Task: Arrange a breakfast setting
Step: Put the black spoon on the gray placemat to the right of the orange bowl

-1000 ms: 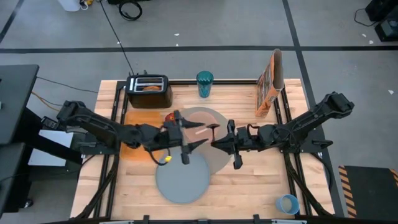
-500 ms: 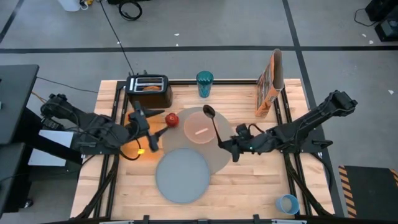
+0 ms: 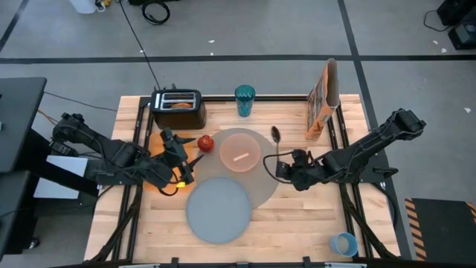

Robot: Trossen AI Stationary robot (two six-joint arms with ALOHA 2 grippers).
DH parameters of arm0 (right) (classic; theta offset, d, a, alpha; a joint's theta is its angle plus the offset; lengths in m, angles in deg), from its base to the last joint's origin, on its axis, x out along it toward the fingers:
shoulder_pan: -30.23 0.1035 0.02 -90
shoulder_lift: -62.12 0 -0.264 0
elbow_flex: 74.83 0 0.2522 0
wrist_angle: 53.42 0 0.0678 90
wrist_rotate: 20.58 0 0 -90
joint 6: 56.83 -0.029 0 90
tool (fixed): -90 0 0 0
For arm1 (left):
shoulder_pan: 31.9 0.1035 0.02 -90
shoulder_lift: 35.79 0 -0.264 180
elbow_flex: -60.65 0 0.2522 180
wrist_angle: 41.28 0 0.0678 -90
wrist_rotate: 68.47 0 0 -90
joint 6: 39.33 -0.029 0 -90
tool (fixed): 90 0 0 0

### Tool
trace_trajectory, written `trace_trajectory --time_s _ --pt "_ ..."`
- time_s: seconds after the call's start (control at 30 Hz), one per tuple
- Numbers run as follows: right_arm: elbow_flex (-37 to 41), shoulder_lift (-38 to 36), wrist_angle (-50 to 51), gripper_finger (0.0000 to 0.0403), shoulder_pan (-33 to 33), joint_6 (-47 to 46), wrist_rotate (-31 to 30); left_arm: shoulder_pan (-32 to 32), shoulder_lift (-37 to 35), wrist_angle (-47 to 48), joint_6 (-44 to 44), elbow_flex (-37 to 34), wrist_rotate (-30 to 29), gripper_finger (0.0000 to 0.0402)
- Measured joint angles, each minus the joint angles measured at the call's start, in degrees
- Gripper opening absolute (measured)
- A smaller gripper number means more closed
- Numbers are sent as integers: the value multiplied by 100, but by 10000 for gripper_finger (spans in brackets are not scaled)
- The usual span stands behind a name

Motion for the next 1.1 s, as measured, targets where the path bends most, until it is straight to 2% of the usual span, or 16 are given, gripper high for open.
trace_trajectory --time_s 0.13,0.3,0.5,0.8,1.1 --pt "0 0 524 13 -15 -720 299 -39 130 109 113 0 2 290" --pt "-4 314 602 13 -94 -918 499 -45 165 107 122 0 0 290" --pt "-2 1182 -168 13 -145 -787 981 -45 163 131 151 0 0 290" --pt "-4 1532 -790 13 -201 -769 1059 -98 163 431 473 0 346 290" --pt "0 1853 -1425 13 -470 -760 1395 -674 160 633 597 0 355 290"
